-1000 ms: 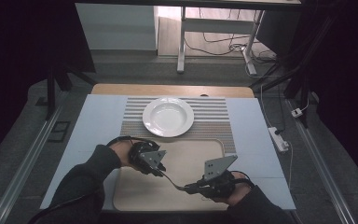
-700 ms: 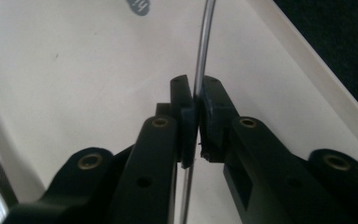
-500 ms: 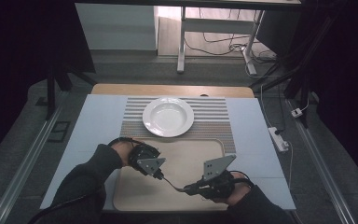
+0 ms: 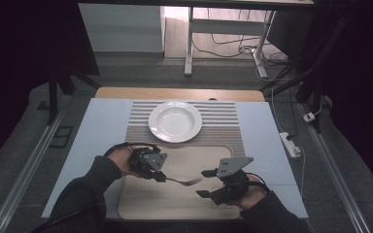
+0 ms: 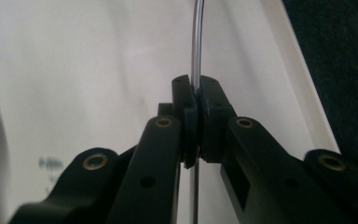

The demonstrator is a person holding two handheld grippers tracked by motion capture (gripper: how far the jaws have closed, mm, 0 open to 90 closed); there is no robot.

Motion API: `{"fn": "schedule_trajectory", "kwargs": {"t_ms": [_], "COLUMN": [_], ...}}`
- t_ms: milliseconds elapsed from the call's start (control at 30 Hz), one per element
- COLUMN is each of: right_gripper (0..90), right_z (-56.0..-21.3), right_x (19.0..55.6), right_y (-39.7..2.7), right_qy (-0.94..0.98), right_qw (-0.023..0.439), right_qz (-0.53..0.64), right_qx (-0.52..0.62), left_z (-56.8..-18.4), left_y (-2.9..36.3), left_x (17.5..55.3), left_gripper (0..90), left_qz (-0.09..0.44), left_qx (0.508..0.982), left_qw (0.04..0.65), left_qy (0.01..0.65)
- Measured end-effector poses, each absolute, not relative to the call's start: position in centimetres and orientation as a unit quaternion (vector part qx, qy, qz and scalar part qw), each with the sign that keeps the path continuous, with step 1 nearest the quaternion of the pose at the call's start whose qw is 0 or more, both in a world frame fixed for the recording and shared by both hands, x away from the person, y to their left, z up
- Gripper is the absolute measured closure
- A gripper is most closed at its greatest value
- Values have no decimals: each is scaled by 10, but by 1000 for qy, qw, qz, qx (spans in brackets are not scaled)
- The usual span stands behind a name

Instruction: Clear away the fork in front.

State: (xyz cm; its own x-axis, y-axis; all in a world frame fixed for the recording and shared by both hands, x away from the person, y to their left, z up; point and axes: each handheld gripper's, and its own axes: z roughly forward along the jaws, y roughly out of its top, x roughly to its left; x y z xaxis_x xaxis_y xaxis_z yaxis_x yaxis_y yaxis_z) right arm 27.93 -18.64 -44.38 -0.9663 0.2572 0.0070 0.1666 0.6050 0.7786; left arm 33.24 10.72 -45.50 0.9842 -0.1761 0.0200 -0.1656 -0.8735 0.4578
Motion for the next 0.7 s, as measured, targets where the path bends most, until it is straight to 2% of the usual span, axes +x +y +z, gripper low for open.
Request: {"fn": "schedule_trajectory", "kwargs": {"t_ms": [333,700], "right_gripper": [235,203], "right_z": [-444,-444], "right_x": [281,276], "right_y": [-194,-213], "right_qy": [890,883], "right_qw": [78,118], "right_qz": [414,399], "right_qx": [173,216], "left_z": [-459,-467], "left_y": [121,137], "left_x": [328,324], "left_gripper": [866,867], "left_qz": [-15,-22], "left_qx": [970,953], "left_qw": [237,235], "left_qy": [57,189]}}
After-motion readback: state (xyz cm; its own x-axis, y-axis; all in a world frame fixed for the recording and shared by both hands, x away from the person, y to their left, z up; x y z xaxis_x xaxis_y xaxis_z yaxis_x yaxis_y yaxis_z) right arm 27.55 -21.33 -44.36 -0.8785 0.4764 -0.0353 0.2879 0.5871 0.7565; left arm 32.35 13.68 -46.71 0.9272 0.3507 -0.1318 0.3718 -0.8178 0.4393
